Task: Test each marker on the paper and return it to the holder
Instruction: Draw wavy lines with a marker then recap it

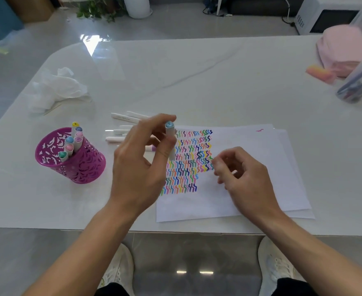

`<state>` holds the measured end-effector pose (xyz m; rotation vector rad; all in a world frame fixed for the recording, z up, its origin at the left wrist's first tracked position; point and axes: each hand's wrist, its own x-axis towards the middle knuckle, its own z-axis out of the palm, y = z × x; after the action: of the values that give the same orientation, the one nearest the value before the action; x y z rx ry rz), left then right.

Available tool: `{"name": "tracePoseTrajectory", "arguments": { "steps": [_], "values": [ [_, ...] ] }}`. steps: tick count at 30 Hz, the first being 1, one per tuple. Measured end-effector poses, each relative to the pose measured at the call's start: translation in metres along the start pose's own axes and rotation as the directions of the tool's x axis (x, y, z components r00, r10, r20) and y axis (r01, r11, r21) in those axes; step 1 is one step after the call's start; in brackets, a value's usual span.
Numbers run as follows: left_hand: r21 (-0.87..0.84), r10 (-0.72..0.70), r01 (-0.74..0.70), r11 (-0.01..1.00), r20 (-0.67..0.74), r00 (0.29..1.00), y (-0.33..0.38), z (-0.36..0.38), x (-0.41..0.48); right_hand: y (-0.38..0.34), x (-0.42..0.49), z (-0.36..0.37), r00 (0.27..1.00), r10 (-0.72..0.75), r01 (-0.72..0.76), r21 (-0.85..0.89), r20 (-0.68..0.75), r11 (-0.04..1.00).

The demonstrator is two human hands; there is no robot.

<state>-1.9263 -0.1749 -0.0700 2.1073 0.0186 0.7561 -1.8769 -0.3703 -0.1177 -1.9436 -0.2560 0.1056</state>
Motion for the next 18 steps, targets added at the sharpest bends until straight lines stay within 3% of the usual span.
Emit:
{"name": "tracePoseTrajectory", "arguments": {
  "steps": [4,6,10,14,18],
  "values": [
    [-0.231,-0.181,0.197,0.953,0.086,0.98,0.005,0.006,-0.003,-0.002,-0.001,0.0,0.978,-0.199,0.202,-0.053,0.055,0.978],
    [-0.292,-0.263,0.302,0.907,0.166,0.95,0.008,0.009,-0.006,-0.003,-0.002,0.0,0.97,-0.219,0.228,-0.079,0.105,0.97],
    [-0.246,-0.346,0.414,0.876,0.279,0.896,0.009,0.014,-0.011,-0.003,-0.003,-0.001,0.971,-0.177,0.187,-0.051,0.161,0.981],
    [-0.183,-0.354,0.419,0.889,0.305,0.884,0.004,0.013,-0.009,0.002,-0.003,-0.002,0.935,-0.311,0.342,-0.207,0.168,0.917],
    [-0.102,-0.38,0.462,0.881,0.429,0.819,-0.001,0.01,-0.007,0.003,-0.002,-0.004,0.916,-0.365,0.4,-0.288,0.167,0.87]
  ]
}}
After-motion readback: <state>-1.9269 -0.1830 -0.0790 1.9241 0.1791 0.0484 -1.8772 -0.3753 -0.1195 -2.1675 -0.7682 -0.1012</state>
